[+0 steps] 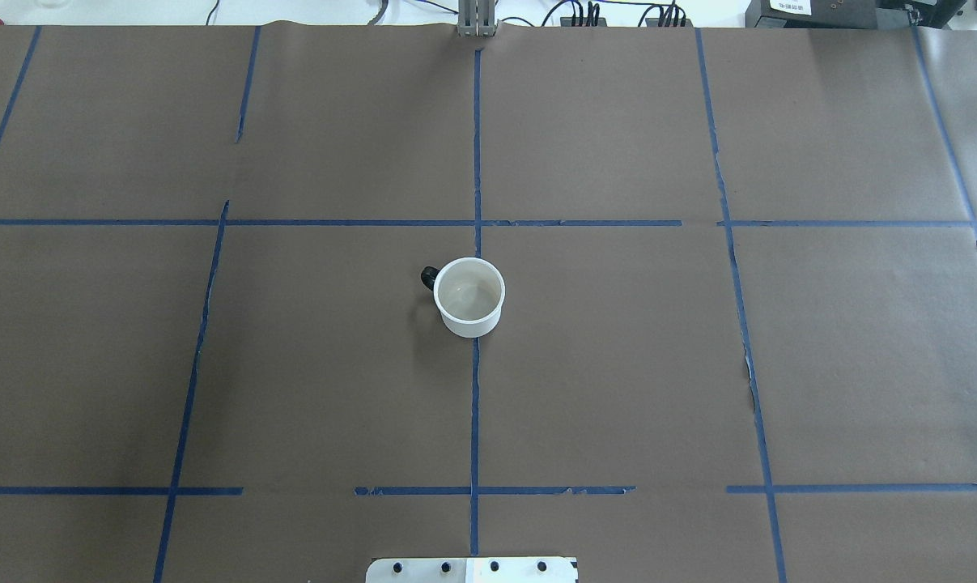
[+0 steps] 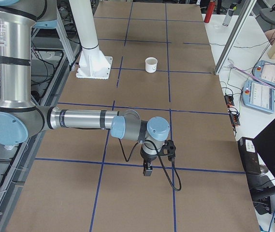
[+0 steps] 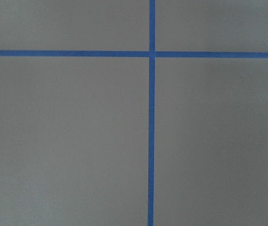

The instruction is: Flip mug

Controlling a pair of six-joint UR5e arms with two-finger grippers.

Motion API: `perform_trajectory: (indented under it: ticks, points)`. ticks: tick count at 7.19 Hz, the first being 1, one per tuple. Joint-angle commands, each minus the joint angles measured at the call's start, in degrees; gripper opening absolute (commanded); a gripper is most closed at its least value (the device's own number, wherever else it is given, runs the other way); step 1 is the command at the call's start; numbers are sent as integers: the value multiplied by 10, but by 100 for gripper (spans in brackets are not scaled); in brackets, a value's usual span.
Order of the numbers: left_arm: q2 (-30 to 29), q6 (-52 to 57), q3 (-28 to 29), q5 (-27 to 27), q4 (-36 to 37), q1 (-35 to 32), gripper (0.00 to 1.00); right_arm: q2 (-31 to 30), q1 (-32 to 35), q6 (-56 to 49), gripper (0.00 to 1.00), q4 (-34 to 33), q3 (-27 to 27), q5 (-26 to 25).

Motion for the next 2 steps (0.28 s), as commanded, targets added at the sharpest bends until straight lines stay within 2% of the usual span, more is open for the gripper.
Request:
perform_trajectory:
  ticks: [1, 2]
  points:
    - [-22, 1, 3, 69, 6, -1, 100, 0, 0, 0, 100, 0, 0, 0]
    - [-23, 3, 8, 64, 2, -2, 100, 0, 0, 0, 100, 0, 0, 0]
